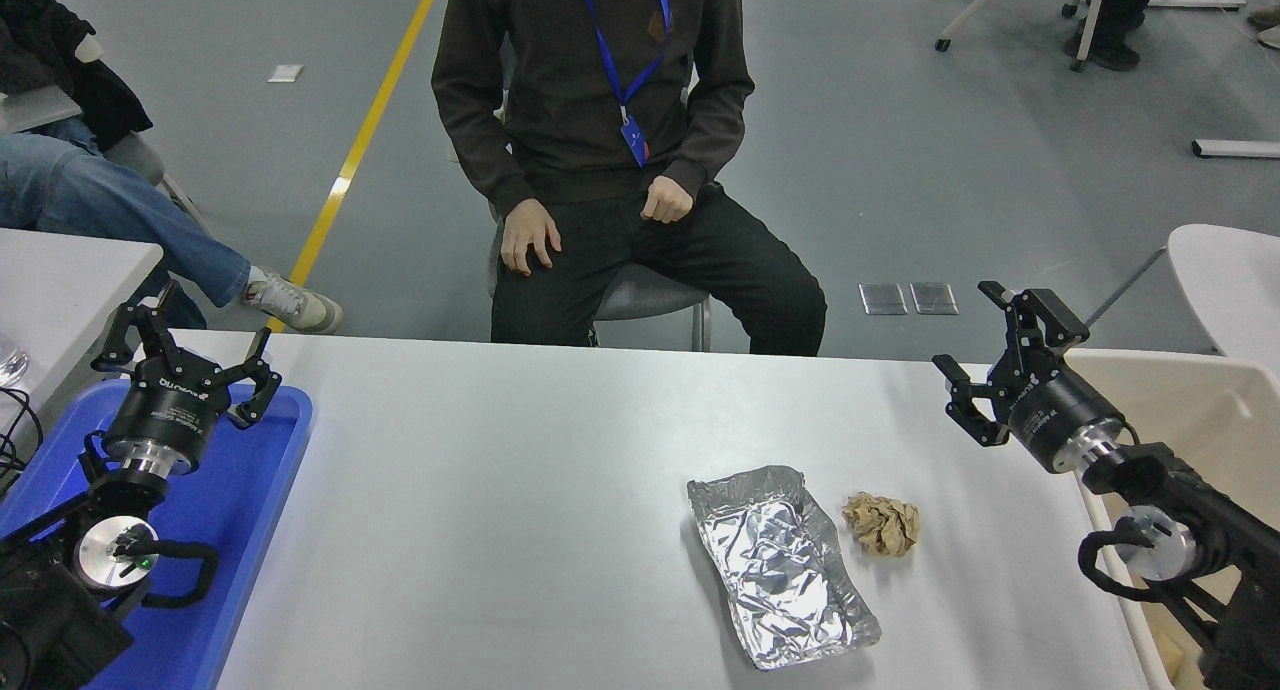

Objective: Clean the table surface

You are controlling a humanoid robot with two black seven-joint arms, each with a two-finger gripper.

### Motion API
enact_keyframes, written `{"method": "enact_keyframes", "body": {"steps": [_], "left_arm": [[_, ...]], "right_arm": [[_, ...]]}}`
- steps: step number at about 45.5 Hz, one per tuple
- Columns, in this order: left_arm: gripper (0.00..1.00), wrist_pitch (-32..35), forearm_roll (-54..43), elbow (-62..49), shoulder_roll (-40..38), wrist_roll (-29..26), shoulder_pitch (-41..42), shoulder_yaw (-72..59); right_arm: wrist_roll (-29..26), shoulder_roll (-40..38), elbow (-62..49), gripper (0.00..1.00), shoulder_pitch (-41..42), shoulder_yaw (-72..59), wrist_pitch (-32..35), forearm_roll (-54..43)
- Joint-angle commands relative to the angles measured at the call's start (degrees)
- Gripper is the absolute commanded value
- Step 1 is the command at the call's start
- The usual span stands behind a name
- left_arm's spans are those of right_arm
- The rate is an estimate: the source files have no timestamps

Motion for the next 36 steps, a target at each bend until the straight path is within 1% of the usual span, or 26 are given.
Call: {"method": "enact_keyframes", "body": {"steps": [1, 5, 9, 16, 20, 23, 26, 31, 36], "left_arm": [[1.0, 0.0, 0.0, 0.0, 0.0, 0.0, 0.0, 0.0], [1.0, 0.0, 0.0, 0.1, 0.0, 0.0, 0.0, 0.0], [1.0, 0.0, 0.0, 0.1, 0.0, 0.0, 0.0, 0.0], [1.0, 0.0, 0.0, 0.1, 0.0, 0.0, 0.0, 0.0], [1.0, 0.0, 0.0, 0.1, 0.0, 0.0, 0.0, 0.0], [1.0, 0.0, 0.0, 0.1, 0.0, 0.0, 0.0, 0.1], [1.0, 0.0, 0.0, 0.0, 0.0, 0.0, 0.0, 0.0], [1.0, 0.0, 0.0, 0.0, 0.0, 0.0, 0.0, 0.0], [1.0, 0.0, 0.0, 0.1, 0.0, 0.0, 0.0, 0.1]], "right_arm": [[-1.6, -5.3, 5.5, 1.0, 1.0, -4.5, -0.8, -2.1], [-1.5, -7.4, 8.8, 1.0, 1.1, -6.4, 0.0, -3.2], [-1.5, -9.1, 12.7, 1.0, 1.1, -7.0, 0.2, -6.3], [-2.5, -10.1, 17.0, 1.0, 2.0, -8.5, 0.2, -15.3], [-6.0, -11.1, 19.9, 1.0, 2.4, -9.7, 0.4, -17.1], [-8.1, -11.9, 21.4, 1.0, 3.3, -11.0, 1.9, -17.5], [-9.3, -13.0, 22.2, 1.0, 4.9, -12.8, 3.7, -17.5], [-11.7, -15.5, 24.4, 1.0, 8.2, -16.3, 4.4, -17.4], [-17.8, -17.5, 26.7, 1.0, 11.5, -18.0, 4.8, -16.6]]}}
